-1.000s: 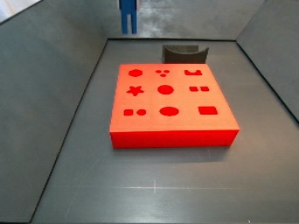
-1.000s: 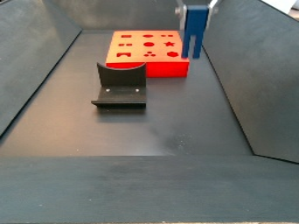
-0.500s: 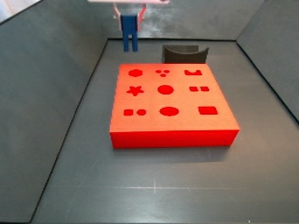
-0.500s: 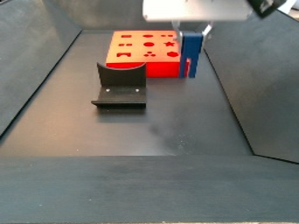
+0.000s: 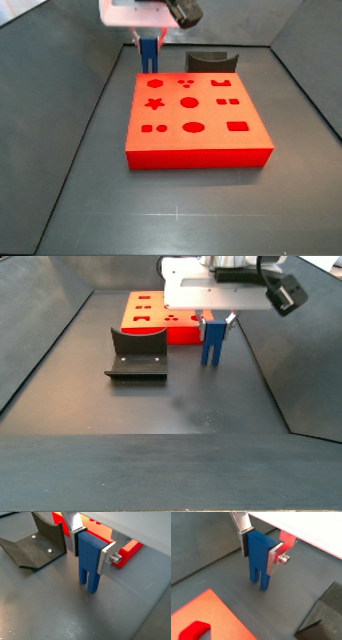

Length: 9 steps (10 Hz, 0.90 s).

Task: Pick up the square-circle object. Move up. Rotate the square-circle object. Move to above the board. Insert the square-circle object.
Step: Rotate the square-circle object.

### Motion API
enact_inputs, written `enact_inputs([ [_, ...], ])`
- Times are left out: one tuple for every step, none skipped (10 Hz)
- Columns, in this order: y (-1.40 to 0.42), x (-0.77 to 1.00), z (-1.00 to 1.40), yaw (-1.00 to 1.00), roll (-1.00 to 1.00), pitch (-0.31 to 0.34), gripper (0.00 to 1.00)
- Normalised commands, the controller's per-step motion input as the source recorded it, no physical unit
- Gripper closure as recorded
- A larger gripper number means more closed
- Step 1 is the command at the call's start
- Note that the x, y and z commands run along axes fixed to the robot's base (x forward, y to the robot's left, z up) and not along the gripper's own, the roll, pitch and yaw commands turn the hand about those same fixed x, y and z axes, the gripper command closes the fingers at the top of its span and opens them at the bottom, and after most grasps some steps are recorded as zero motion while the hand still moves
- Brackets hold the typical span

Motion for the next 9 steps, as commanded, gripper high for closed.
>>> enact_inputs([
  [0.03, 0.03, -0.22, -0.05, -0.03, -0.033, 1.0],
  [0.03, 0.03, -0.17, -0.05, -0.03, -0.029, 1.0],
  [0.02, 0.0, -0.17, -0.05, -0.03, -0.009, 1.0],
  [0.02, 0.0, -0.18, -0.05, -0.03, -0.009, 1.0],
  [0.0, 0.0, 0.0, -0.05, -0.03, -0.01, 0.0],
  [0.0, 0.0, 1.0, -0.05, -0.03, -0.013, 0.0],
  [0.0, -0.01, 1.0, -0.05, -0.03, 0.0, 0.0],
  [0.0, -0.03, 1.0, -0.05, -0.04, 0.028, 0.0],
  [0.0, -0.02, 0.85, -0.05, -0.04, 0.046, 0.0],
])
